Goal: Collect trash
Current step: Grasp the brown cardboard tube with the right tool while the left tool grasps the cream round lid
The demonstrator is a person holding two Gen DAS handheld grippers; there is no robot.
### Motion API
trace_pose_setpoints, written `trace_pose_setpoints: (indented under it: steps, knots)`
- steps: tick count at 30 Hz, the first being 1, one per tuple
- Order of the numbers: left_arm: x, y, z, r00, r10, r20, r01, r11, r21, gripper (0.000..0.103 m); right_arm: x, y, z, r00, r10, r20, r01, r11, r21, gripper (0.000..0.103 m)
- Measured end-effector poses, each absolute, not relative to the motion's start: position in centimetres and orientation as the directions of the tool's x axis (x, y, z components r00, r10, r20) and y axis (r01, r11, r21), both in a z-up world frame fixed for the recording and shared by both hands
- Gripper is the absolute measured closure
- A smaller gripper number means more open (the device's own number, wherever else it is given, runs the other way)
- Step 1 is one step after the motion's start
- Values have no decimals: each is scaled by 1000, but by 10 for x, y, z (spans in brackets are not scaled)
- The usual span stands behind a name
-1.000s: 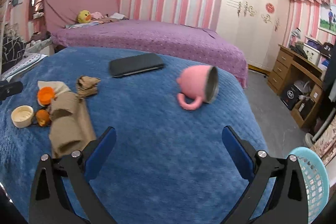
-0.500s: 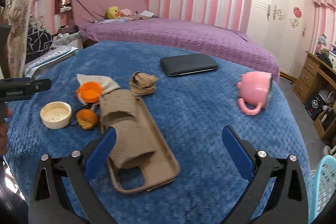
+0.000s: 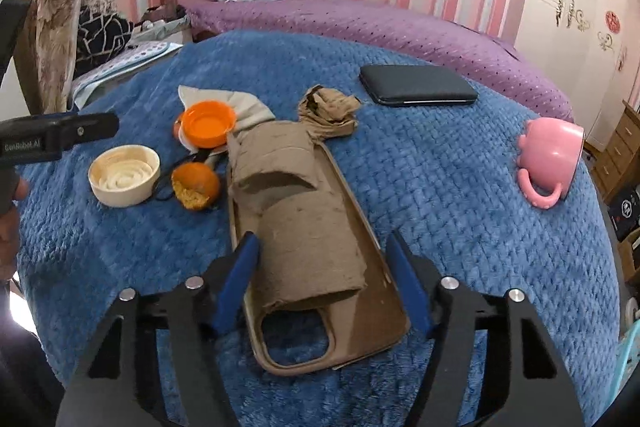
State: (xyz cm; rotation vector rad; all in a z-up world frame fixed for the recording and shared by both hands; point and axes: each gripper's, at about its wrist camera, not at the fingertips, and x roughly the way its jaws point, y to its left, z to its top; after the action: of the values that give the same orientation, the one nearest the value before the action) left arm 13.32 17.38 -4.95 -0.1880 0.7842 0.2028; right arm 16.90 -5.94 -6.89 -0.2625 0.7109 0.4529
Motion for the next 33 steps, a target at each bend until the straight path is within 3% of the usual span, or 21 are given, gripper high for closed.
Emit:
trace_pose_setpoints:
  steps: [1, 4, 15, 17, 25, 30, 33]
  knots:
    - [134, 173, -51, 687, 107, -719, -245, 965, -91, 5, 169, -60, -68, 656, 332, -677, -499, 865, -59, 61]
    - [133, 166, -54, 681, 111, -723, -235, 969, -73, 5, 169, -64, -66, 663, 343, -665, -491, 870, -41, 63]
    - [132, 114, -67, 668, 52, -742, -104, 994, -23, 5, 161, -108, -43, 748, 315, -585, -418, 907, -46, 63]
    - [133, 106, -69, 666, 85, -741, -106, 994, 19, 5, 163, -117, -42, 753, 302, -584, -402, 914, -45, 63]
    - [137, 121, -77, 652, 81, -754, -161, 986, -34, 6, 166, -155, -38, 774, 257, -579, -350, 935, -53, 63]
    - [135, 121, -76, 657, 56, -752, -129, 991, -39, 29, 167, -180, -33, 788, 234, -570, -312, 949, -42, 63]
    - [135, 121, -75, 653, 13, -757, -91, 994, -61, 30, 166, -194, -33, 791, 215, -572, -292, 956, -45, 63]
